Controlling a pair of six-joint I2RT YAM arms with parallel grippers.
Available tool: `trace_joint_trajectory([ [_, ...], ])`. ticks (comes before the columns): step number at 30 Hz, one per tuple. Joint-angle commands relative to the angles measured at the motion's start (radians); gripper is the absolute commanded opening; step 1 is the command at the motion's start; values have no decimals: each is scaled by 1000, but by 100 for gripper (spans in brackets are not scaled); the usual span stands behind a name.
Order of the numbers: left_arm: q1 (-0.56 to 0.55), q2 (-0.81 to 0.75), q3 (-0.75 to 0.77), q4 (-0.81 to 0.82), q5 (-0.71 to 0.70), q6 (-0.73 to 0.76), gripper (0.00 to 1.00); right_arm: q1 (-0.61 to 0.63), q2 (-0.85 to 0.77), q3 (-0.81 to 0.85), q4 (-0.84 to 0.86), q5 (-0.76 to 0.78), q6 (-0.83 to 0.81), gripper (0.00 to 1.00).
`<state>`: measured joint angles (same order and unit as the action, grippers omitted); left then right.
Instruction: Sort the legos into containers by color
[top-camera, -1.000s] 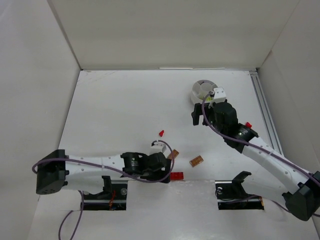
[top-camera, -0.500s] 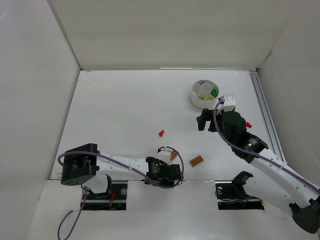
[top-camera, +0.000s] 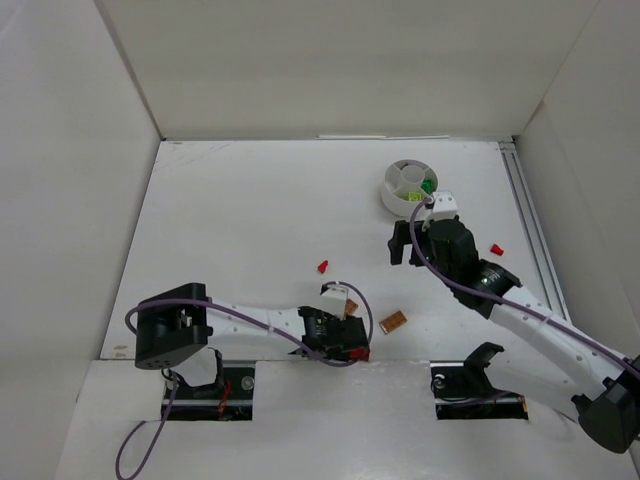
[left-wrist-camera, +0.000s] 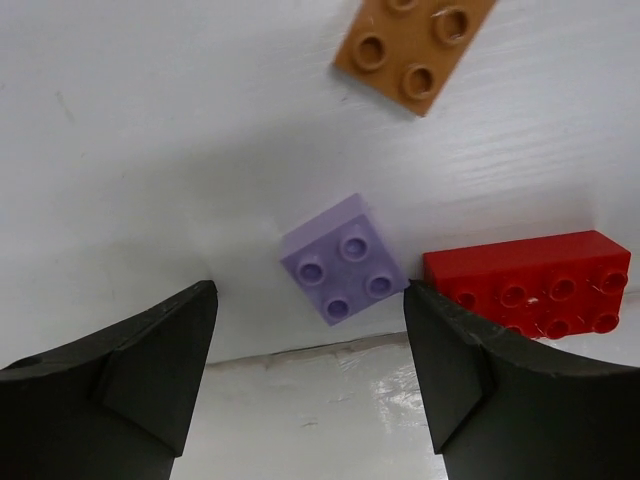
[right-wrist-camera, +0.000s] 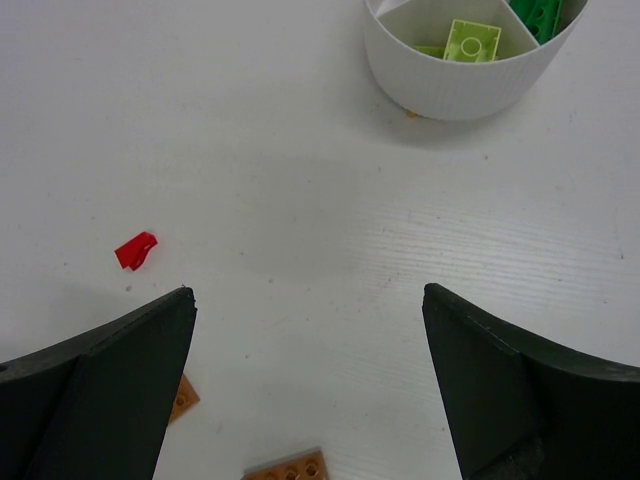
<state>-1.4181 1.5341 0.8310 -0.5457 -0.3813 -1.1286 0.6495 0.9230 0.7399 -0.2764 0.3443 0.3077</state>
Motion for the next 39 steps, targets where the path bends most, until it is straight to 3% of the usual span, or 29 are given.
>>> trace_joint_trajectory([
  [1, 1, 11, 23, 76, -24, 131, 72, 10, 22, 46, 51, -17, 7, 100],
  [6, 1, 0, 14, 115, -33, 167, 74, 10, 33, 55, 60, -18, 7, 100],
  [9, 10, 0, 14, 115, -13, 167, 60, 10, 33, 55, 60, -18, 7, 100],
  [15, 10, 9, -10, 133, -13, 187, 45, 10, 22, 55, 51, -27, 7, 100],
  [17, 10, 9, 0, 124, -13, 187, 33, 10, 10, 55, 39, -27, 7, 100],
  [20, 10, -40, 11, 124, -37, 187, 24, 10, -33, 55, 10, -27, 16, 100],
  [25, 10, -135, 11, 193, -47, 256, 24, 10, -134, 26, -27, -37, 36, 100],
  [27, 10, -150, 25, 193, -47, 265, 19, 10, -160, 26, -52, -37, 36, 100],
  [30, 10, -190, 39, 182, -56, 274, 19, 10, -208, 16, -61, -137, 5, 100],
  [33, 80, -261, 63, 210, -45, 314, 20, 10, -246, -2, -41, -290, -56, 100],
  [34, 112, -284, 63, 293, -12, 382, 20, 10, -257, -16, -18, -330, -56, 100],
  [36, 244, -354, 63, 396, 83, 429, 20, 10, -277, -47, 71, -417, -94, 100],
  [37, 295, -377, 63, 452, 217, 455, 20, 10, -277, -59, 84, -473, -105, 100],
  [39, 394, -429, 53, 561, 335, 487, 20, 10, -277, -48, 66, -473, -130, 100],
])
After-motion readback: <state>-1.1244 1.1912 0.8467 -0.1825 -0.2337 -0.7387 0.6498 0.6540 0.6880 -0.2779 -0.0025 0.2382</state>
